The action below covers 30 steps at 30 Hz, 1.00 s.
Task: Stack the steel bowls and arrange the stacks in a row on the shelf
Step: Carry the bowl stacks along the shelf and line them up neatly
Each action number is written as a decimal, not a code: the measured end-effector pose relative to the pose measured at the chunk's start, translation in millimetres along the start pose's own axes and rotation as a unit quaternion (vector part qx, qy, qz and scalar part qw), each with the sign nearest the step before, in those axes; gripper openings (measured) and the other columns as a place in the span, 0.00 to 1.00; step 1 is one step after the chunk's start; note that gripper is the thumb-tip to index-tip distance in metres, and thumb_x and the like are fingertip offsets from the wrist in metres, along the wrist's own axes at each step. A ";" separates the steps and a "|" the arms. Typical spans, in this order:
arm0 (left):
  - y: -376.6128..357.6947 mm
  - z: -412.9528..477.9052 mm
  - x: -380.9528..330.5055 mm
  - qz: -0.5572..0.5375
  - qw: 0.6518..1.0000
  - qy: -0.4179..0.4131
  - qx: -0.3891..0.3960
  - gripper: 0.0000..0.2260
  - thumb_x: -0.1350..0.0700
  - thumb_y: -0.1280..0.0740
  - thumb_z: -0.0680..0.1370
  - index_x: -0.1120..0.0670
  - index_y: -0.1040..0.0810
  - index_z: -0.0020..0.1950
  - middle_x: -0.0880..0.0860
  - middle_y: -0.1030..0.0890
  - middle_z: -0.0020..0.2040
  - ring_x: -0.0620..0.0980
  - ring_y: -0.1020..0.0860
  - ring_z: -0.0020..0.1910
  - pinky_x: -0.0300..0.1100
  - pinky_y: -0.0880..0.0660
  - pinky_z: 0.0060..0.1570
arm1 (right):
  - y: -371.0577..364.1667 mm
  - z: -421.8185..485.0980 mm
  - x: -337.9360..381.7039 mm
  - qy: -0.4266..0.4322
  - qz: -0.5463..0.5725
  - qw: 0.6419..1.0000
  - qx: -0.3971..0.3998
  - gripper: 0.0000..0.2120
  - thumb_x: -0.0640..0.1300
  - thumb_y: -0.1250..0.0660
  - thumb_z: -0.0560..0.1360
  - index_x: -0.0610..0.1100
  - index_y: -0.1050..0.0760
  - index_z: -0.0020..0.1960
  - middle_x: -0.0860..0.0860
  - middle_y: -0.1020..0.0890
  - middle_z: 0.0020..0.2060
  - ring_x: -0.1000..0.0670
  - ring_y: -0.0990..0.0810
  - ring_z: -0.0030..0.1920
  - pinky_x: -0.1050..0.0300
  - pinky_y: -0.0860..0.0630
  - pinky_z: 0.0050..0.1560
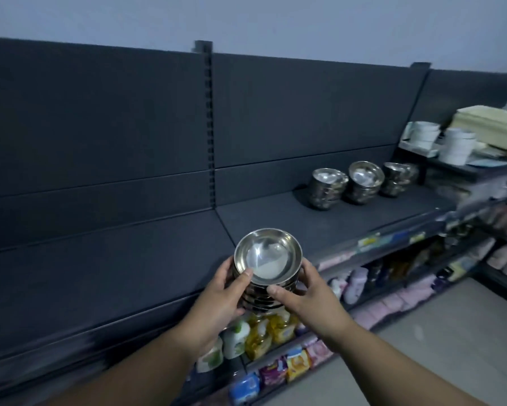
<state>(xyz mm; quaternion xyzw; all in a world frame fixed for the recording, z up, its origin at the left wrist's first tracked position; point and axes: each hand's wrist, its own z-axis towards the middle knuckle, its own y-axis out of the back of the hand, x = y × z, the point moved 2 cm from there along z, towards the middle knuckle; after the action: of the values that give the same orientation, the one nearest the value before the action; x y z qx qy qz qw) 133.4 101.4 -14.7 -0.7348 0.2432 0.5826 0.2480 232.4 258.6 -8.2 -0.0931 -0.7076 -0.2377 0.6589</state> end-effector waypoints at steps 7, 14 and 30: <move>-129.5 36.0 16.8 0.010 0.997 0.032 0.071 0.32 0.36 0.31 0.71 0.36 0.39 0.73 0.48 0.30 0.72 0.50 0.24 0.64 0.48 0.23 0.58 | 124.4 -31.2 -38.8 -0.031 0.016 0.996 -0.079 0.41 0.65 0.19 0.56 0.62 0.29 0.66 0.57 0.19 0.61 0.54 0.21 0.62 0.46 0.23 0.63; -177.4 86.4 5.8 0.016 0.995 0.024 0.098 0.31 0.40 0.33 0.74 0.39 0.40 0.74 0.47 0.28 0.71 0.51 0.24 0.64 0.49 0.24 0.60 | 174.6 -5.6 -47.9 -0.033 0.022 0.992 -0.119 0.38 0.61 0.20 0.58 0.64 0.30 0.65 0.58 0.21 0.61 0.55 0.22 0.63 0.46 0.23 0.64; -86.8 270.5 -44.3 -0.011 1.000 -0.008 0.020 0.24 0.40 0.33 0.75 0.35 0.34 0.69 0.41 0.23 0.64 0.43 0.23 0.61 0.46 0.25 0.59 | 139.4 235.5 -30.4 -0.017 0.009 1.000 -0.020 0.40 0.51 0.18 0.62 0.58 0.31 0.69 0.60 0.21 0.62 0.58 0.25 0.65 0.53 0.27 0.67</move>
<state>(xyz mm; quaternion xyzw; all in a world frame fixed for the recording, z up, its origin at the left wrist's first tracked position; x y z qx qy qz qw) -18.5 345.4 -18.0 -0.7277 0.2450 0.5807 0.2706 88.7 493.4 -12.5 -0.1164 -0.7131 -0.2438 0.6469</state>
